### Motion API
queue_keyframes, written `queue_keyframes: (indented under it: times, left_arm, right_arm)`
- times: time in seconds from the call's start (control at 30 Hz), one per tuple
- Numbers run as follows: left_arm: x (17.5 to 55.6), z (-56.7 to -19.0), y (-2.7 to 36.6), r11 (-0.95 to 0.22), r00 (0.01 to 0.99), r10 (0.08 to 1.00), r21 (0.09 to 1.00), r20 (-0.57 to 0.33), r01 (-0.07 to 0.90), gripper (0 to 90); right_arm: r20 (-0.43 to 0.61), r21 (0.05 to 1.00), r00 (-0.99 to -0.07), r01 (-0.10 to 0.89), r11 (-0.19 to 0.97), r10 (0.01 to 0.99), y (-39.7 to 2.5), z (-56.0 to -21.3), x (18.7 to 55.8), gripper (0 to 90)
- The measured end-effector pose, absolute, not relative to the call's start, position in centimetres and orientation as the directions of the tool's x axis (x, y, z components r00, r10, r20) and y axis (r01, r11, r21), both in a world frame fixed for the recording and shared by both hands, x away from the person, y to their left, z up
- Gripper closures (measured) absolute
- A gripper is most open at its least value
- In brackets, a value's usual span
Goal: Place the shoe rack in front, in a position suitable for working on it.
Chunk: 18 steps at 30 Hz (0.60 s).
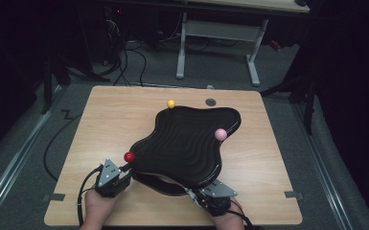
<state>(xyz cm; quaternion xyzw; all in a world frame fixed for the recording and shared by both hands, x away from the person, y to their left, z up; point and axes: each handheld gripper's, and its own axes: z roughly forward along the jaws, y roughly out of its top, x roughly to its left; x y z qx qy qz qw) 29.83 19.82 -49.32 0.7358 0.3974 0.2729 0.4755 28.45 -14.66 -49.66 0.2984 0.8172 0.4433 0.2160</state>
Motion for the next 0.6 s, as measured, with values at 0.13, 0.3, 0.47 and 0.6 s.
queue_keyframes:
  times: [0.13,0.3,0.47,0.6]
  left_arm:
    - [30.0,-49.3,19.9,-0.228,0.532,0.846,0.917,0.020,0.328,74.5]
    - [30.0,-49.3,19.9,-0.235,0.534,0.845,0.917,0.029,0.322,74.5]
    - [29.9,-49.4,19.9,-0.234,0.534,0.845,0.918,0.029,0.321,74.5]
    - [29.8,-49.4,20.0,-0.235,0.537,0.843,0.918,0.029,0.319,74.5]
  right_arm:
    - [-0.061,0.885,-0.689,0.298,0.359,0.722,-16.4,-48.2,28.9,78.0]
    - [-0.044,0.935,-0.651,0.239,0.260,0.758,-18.3,-44.6,29.5,77.9]
    - [-0.034,0.966,-0.636,0.178,0.188,0.771,-19.1,-41.8,29.3,77.6]
    - [-0.021,0.970,-0.625,0.177,0.168,0.780,-19.4,-41.4,29.6,77.6]
